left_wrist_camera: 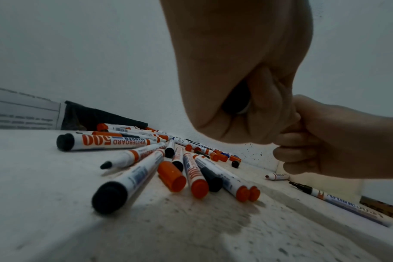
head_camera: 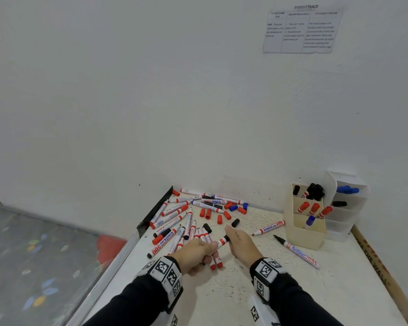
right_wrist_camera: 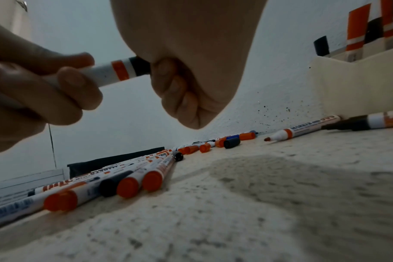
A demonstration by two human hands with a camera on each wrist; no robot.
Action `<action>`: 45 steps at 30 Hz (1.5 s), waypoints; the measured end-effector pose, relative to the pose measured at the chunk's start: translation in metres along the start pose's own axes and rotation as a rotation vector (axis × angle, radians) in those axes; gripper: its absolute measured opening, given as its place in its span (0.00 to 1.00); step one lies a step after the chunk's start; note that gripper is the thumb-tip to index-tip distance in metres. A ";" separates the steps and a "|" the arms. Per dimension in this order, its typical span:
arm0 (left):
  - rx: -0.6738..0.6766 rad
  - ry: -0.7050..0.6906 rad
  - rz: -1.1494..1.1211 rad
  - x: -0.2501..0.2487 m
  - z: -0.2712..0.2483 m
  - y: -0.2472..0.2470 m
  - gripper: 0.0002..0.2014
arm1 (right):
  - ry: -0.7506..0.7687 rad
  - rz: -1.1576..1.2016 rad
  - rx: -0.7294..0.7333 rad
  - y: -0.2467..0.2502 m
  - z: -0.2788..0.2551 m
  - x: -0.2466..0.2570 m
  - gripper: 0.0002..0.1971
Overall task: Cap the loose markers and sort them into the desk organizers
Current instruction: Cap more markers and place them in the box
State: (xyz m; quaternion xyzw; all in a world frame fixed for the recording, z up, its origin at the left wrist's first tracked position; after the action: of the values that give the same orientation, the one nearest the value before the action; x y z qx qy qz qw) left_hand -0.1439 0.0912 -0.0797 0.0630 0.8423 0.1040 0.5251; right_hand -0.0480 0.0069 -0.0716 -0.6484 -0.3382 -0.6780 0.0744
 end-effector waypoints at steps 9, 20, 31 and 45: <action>-0.403 -0.058 0.687 -0.005 0.011 0.033 0.13 | 0.019 -0.106 0.024 0.026 0.000 0.002 0.19; -0.537 0.367 0.853 0.049 0.003 0.089 0.20 | 0.015 -0.134 -0.097 0.076 -0.001 -0.017 0.19; -0.470 0.339 0.657 0.045 0.017 0.074 0.19 | 0.111 -0.074 -0.186 0.094 -0.001 -0.003 0.14; -1.165 -0.306 0.173 -0.043 -0.016 0.122 0.16 | 0.345 -0.122 -0.815 0.263 -0.017 0.075 0.10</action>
State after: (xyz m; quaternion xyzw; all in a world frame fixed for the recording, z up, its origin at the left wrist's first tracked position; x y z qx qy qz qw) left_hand -0.1395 0.1985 -0.0058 -0.1523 0.5536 0.5800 0.5778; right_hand 0.0691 -0.1772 0.0943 -0.4809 -0.0637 -0.8573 -0.1723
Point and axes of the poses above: each hand's wrist, its own z-axis towards the middle knuckle, its own y-axis out of the back of the hand, x = y × z, the point moved 9 cm from there along z, towards the middle knuckle, and after that the axes turned 3 degrees about z, right-handed, at the moved point
